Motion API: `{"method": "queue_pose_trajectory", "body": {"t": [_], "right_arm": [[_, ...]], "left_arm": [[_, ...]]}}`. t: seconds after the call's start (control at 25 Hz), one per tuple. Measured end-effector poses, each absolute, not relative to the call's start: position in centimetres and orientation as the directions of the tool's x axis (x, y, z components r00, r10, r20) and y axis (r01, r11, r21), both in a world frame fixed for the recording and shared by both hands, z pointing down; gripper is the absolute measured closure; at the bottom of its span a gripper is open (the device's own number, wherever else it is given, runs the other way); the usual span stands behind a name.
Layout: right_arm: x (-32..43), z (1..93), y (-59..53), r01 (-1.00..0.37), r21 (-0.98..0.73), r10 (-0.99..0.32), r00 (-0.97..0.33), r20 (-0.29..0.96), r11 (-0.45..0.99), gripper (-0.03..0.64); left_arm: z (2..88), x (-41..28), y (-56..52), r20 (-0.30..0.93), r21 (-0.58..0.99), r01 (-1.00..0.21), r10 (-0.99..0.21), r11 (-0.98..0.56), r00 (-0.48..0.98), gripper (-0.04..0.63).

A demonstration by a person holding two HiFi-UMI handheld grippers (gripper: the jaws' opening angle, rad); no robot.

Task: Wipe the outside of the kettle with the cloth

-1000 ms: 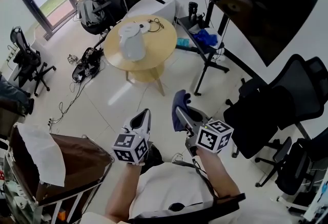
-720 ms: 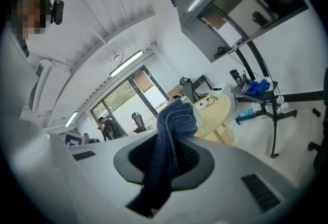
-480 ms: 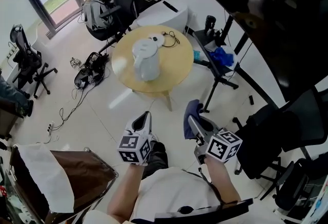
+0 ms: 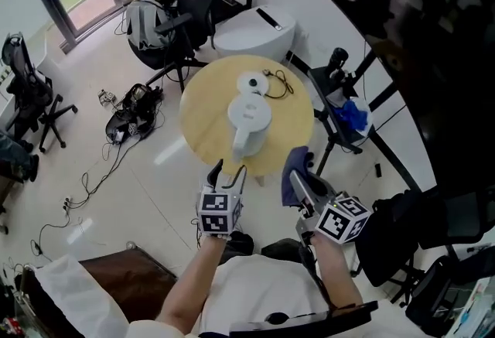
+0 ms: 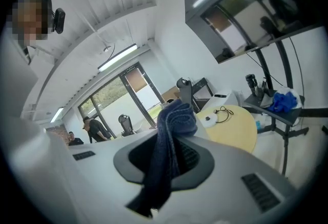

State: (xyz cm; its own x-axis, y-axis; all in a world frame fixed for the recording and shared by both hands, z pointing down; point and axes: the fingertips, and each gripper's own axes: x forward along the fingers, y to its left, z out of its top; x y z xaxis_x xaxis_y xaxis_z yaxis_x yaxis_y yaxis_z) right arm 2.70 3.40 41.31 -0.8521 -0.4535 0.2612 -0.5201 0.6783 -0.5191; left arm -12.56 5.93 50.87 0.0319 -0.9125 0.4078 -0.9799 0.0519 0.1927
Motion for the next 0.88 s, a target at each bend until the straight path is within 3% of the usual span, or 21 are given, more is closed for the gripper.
{"method": "queue_pose_trajectory", "body": {"t": [0.12, 0.44, 0.56, 0.76, 0.88], "right_arm": [[1.0, 41.8, 2.3, -0.527, -0.512, -0.449, -0.849, 0.279, 0.678, 0.551], [-1.2, 42.3, -1.1, -0.525, -0.438, -0.406, -0.848, 0.34, 0.73, 0.551], [-2.9, 42.0, -2.8, -0.484, -0.308, -0.359, -0.851, 0.383, 0.819, 0.551], [-6.2, 42.5, -5.6, -0.353, -0.017, -0.295, -0.809, 0.509, 0.936, 0.551], [-8.1, 43.3, -7.0, -0.264, 0.057, -0.249, -0.788, 0.563, 0.963, 0.551]], "left_arm": [[52.3, -13.0, 3.5, 0.426, 0.182, -0.983, -0.903, 0.034, 0.047, 0.308], [53.5, -12.7, -0.7, 0.417, 0.165, -0.986, -0.905, -0.01, 0.079, 0.31], [53.3, -12.5, -1.9, 0.403, 0.144, -0.989, -0.911, -0.029, 0.085, 0.318], [52.9, -12.4, -2.3, 0.389, 0.114, -0.993, -0.918, -0.039, 0.081, 0.402], [52.8, -12.3, -2.1, 0.376, 0.108, -0.994, -0.924, -0.022, 0.062, 0.422]]}}
